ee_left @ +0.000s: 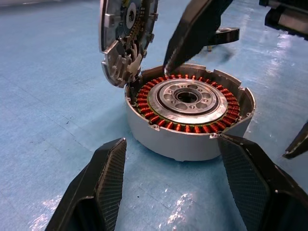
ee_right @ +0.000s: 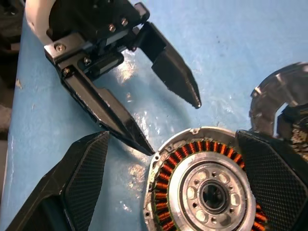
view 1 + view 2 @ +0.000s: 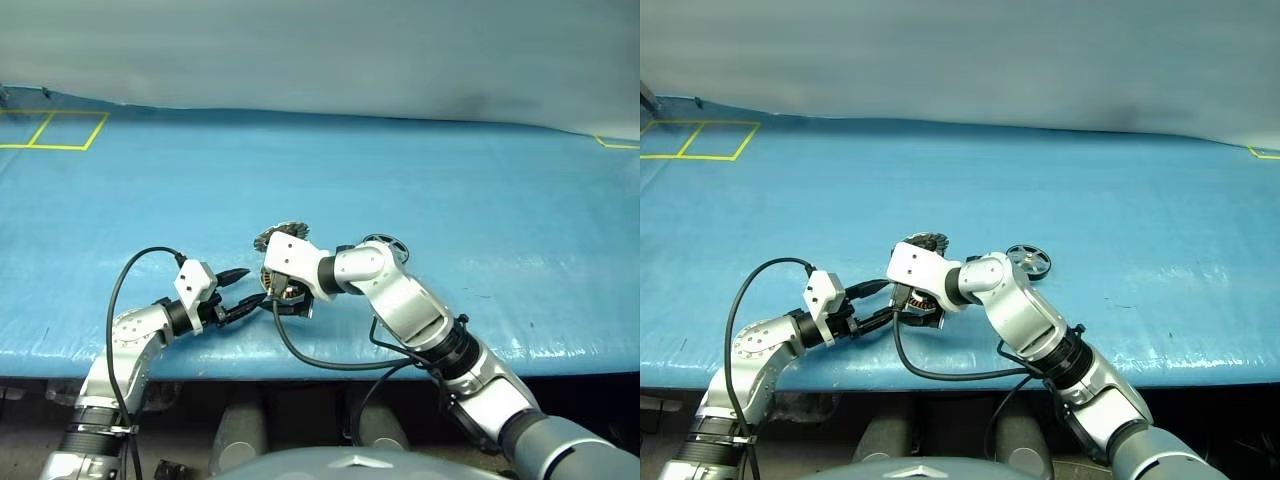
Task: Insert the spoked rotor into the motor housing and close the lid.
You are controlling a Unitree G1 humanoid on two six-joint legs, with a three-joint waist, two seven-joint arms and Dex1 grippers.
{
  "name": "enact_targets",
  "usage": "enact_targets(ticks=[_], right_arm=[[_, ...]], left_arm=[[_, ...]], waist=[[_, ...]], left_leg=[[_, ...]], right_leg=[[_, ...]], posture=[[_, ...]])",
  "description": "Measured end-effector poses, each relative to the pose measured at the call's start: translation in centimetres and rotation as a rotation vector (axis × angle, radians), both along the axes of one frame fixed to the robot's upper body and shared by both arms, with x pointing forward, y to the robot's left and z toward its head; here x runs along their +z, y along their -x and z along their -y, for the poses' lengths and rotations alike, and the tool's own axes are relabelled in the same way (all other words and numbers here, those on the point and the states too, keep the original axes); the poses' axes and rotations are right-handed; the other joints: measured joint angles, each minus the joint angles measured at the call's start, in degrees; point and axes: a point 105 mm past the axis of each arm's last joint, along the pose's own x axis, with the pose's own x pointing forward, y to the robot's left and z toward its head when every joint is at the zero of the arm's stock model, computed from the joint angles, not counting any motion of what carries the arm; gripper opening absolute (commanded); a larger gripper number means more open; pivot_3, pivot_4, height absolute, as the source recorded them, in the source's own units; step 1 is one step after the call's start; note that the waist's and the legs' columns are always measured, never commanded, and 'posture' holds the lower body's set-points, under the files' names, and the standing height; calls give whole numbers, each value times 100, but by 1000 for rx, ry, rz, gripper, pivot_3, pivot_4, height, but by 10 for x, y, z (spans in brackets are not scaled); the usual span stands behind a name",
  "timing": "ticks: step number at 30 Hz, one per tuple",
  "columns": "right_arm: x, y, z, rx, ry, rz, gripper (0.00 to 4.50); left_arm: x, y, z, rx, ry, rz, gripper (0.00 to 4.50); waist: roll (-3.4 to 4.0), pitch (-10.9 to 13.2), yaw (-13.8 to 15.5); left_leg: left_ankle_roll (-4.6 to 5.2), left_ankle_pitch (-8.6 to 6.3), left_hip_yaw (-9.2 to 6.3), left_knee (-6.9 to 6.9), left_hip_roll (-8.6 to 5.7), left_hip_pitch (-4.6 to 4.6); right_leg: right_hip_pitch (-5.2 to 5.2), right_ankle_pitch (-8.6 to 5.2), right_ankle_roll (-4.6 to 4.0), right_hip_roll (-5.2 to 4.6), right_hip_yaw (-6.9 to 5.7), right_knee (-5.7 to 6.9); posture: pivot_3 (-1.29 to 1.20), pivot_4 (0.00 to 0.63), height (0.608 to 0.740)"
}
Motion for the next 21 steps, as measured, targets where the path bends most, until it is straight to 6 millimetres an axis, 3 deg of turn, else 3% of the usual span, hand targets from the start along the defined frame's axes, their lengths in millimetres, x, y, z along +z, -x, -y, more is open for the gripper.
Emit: enact_targets(ticks=[8, 15, 18, 21], right_arm=[[13, 2, 16, -47, -65, -2, 4426], [15, 1, 57, -246, -207, -27, 4426], [14, -6, 86, -433, -330, -3, 4426], [1, -12, 120, -625, -335, 27, 4426]], left_arm=[[2, -2, 2, -14, 2, -4, 3279], [3, 1, 5, -46, 16, -14, 3279], [5, 2, 5, -56, 28, -13, 3279], [6, 1, 5, -58, 31, -11, 3279]], waist=[[1, 1, 23], [1, 2, 35], [1, 2, 61], [2, 3, 67]], left_leg=[[-3, -2, -2, 0, 1, 1], [-9, -5, -3, 2, 1, 3], [-10, -6, -6, 0, 1, 1], [-10, -6, 0, 3, -3, 1]], right_leg=[[1, -15, 23, -1, -3, -2], [2, -16, 25, -2, -5, -4], [4, -18, 23, -2, -7, -5], [5, -18, 24, -8, -4, -8]], posture=[[0, 150, 740], [0, 150, 740], [0, 150, 740], [0, 150, 740]])
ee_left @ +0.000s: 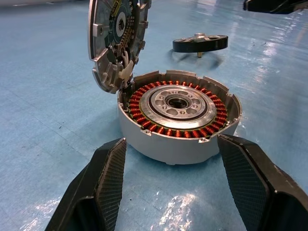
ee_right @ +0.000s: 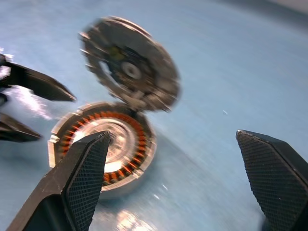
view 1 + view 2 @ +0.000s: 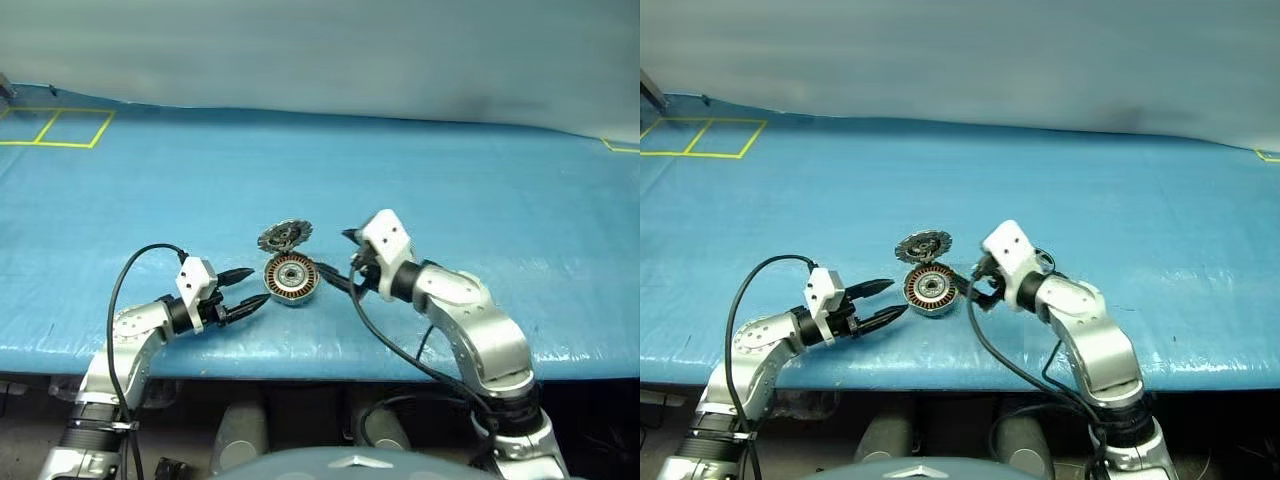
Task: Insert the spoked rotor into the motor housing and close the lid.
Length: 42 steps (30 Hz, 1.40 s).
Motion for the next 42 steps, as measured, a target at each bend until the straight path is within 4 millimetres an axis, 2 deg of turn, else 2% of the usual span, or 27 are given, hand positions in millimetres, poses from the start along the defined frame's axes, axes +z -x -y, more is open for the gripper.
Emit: enact_targets(ticks=[2, 5, 7, 11, 19, 22, 23, 26, 33, 38, 42], right_arm=[[-8, 0, 16, -101, -12, -12, 4426], [-18, 2, 26, -193, -51, -44, 4426], [-23, 6, 29, -205, -56, -67, 4426], [-28, 10, 43, -184, 55, -72, 4426], [4, -8, 60, -87, 202, 13, 4426], [10, -19, 61, -23, 235, -5, 3829], [15, -24, 61, -4, 236, -7, 3461], [23, -39, 61, 57, 284, -14, 3461], [12, -63, 59, 141, 363, -104, 3461], [-5, -67, 69, 154, 466, -154, 3461], [-8, -68, 74, 149, 481, -164, 3461]], left_arm=[[1, -1, 0, -2, 0, 3, 3279], [4, -3, 1, -8, 0, 13, 3279], [5, -4, 2, -11, 1, 19, 3279], [7, -6, 3, -13, 0, 20, 3279], [5, -6, 4, -10, 6, 11, 3279], [4, -5, 4, -5, 7, 5, 3279], [4, -5, 4, -6, 8, 5, 3279], [3, -5, 6, -8, 11, 2, 3279], [-4, -1, 8, 10, 27, -17, 3279], [-8, 2, 5, 28, 27, -32, 3279], [-10, 3, 4, 39, 26, -37, 3279]], waist=[[0, 0, -8], [2, 1, -20], [4, 2, -21], [4, 3, -16], [8, 7, -9], [9, 11, -23], [9, 13, -23], [9, 14, -17], [9, 17, -2], [12, 19, 29], [12, 19, 31]], left_leg=[[0, 0, -1, 0, 1, 1], [1, 0, -3, -1, 5, 3], [1, 0, -3, 1, 5, 2], [1, 0, 0, 6, -1, 2], [2, 0, -4, 2, -1, 2], [3, 0, -1, 3, -2, 1], [3, 0, -2, 4, -2, 1], [4, 0, -4, 5, -2, 2], [9, -3, -2, 1, -5, -2], [9, -3, -2, 3, -5, -2], [9, -3, -2, 5, -5, 0]], right_leg=[[-1, 0, 0, 1, 0, 1], [-1, 0, 1, 7, 0, 5], [-1, 0, 1, 7, 0, 4], [2, -1, 1, -2, 2, 0], [2, -1, 1, 1, 0, 0], [2, 0, 1, 0, 3, -1], [3, 0, 1, 1, 3, -1], [4, -1, 1, 2, 2, 0], [2, -1, 2, 2, 5, -3], [3, -3, 4, 2, 5, -2], [4, -3, 5, 3, 5, 0]], posture=[[0, 150, 740], [0, 150, 740], [0, 150, 740], [0, 150, 740], [0, 150, 740], [0, 150, 740], [0, 150, 740], [0, 150, 740], [0, 150, 740], [0, 150, 740], [0, 150, 740]])
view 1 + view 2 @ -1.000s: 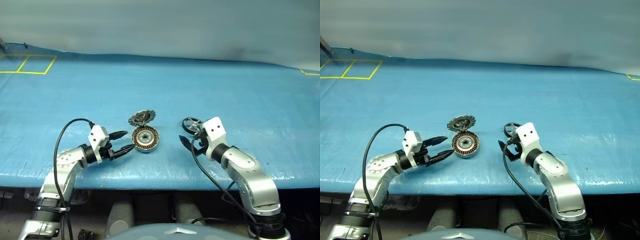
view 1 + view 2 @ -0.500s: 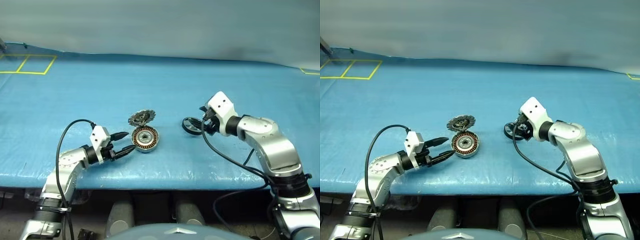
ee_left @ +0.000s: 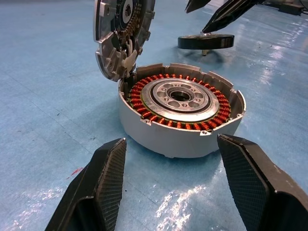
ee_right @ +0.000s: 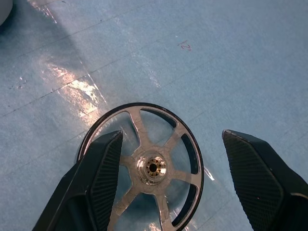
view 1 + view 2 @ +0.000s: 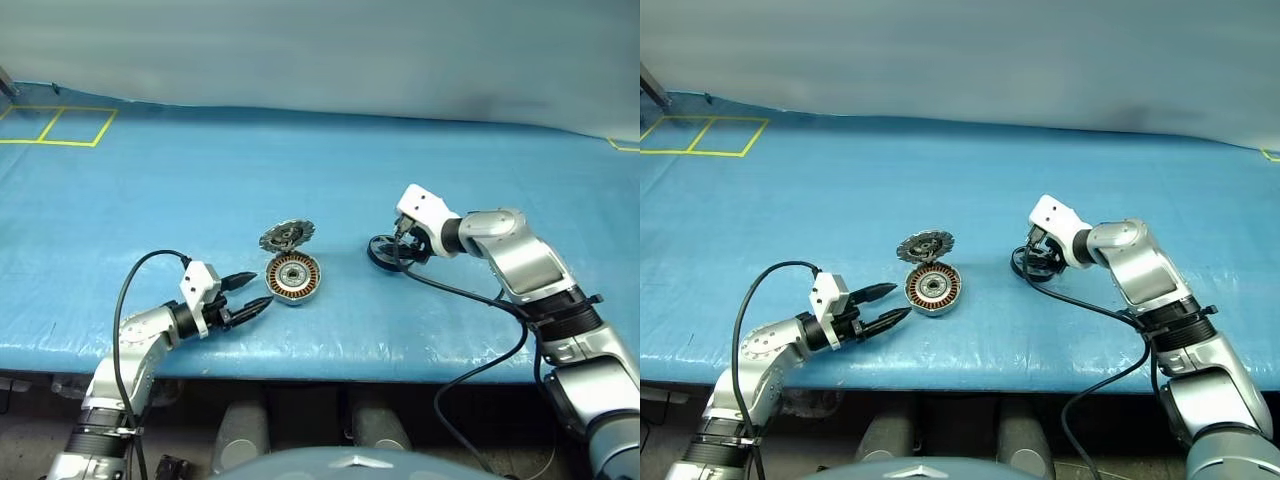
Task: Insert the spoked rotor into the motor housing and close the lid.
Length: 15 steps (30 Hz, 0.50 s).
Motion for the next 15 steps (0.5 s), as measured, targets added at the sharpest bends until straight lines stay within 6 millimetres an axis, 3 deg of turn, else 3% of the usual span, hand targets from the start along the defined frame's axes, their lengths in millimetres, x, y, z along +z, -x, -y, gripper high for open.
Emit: enact_targets(ticks=[15], right_arm=[[-9, 1, 6, -13, 29, -8, 3461]], left_arm=[[1, -1, 0, 5, -4, 6, 3279]], waist=[[0, 0, 9]], left_leg=[[0, 0, -1, 3, 0, 1]], right_leg=[[4, 0, 0, 0, -1, 2]], posture=[[0, 150, 740]])
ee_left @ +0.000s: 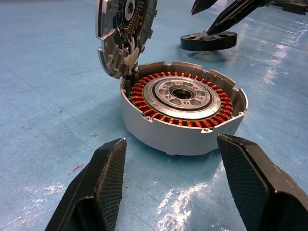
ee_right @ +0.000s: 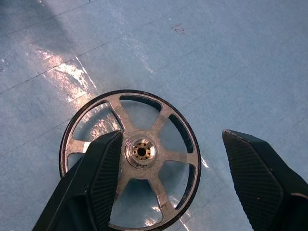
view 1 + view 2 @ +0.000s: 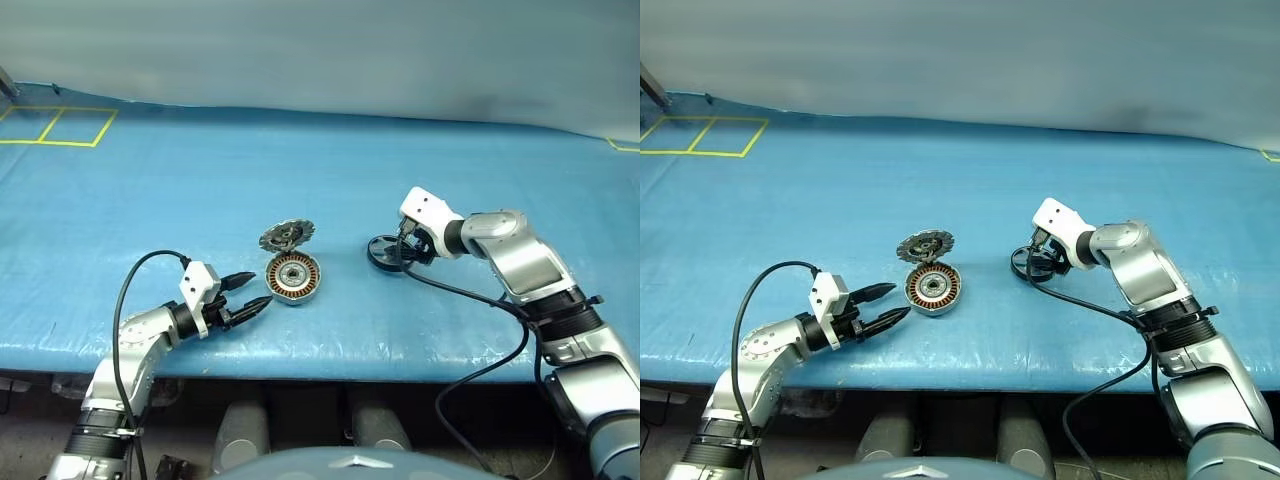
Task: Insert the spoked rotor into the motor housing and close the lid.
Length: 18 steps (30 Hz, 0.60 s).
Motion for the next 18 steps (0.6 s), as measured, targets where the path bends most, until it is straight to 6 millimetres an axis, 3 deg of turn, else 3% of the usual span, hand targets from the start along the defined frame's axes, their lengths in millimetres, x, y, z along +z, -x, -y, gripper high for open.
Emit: enact_targets(ticks=[4, 18], right_arm=[[-5, 8, -3, 7, 4, -7, 3461], [5, 14, -5, 7, 13, 50, 3461]], left_arm=[[0, 0, 0, 0, -2, 2, 3279], [1, 0, 0, -1, -4, 10, 3279]], waist=[[1, 0, -4], [1, 1, -8]], left_leg=[[0, 0, 1, 1, 0, -1], [0, 0, 1, 2, 0, 1]], right_leg=[[-1, 0, 1, 0, 1, 0], [-1, 0, 1, 1, 1, 2]], posture=[[0, 150, 740], [0, 150, 740]])
